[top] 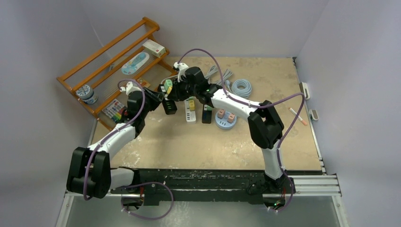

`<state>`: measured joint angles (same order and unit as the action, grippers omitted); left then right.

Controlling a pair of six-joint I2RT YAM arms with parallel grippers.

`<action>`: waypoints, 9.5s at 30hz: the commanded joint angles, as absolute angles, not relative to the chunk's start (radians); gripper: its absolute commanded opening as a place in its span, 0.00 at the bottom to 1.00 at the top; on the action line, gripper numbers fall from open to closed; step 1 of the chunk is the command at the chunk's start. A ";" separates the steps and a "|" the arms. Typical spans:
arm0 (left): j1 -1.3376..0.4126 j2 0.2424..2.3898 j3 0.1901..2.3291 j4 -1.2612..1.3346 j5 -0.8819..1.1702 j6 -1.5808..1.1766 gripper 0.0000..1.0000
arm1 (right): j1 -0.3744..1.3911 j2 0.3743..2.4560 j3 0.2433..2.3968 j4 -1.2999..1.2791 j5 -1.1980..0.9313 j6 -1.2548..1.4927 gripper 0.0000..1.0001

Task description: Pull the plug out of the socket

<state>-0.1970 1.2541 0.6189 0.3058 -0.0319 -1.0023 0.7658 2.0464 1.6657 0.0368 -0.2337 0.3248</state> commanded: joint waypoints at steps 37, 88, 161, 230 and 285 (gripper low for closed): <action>-0.198 1.326 0.528 0.545 -0.017 -1.140 0.00 | 0.729 1.873 1.498 0.357 -0.527 0.370 0.00; -0.196 1.320 0.647 0.272 -0.072 -0.980 0.00 | -0.404 1.893 0.999 0.422 -0.614 0.776 0.75; -0.198 1.239 0.667 0.190 0.171 -0.872 0.53 | 0.629 2.140 1.834 0.241 -0.596 0.535 0.00; -0.216 1.293 0.631 0.224 -0.013 -0.940 0.00 | 0.676 1.838 1.687 -0.060 -0.248 0.220 0.00; -0.213 1.379 0.655 0.192 -0.060 -0.978 0.00 | -0.247 1.353 0.444 0.483 -0.789 0.864 0.00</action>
<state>-0.2127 1.3701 0.6392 0.1135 -0.0746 -0.9531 -0.2417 1.3746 0.5018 0.4187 -0.7773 0.8066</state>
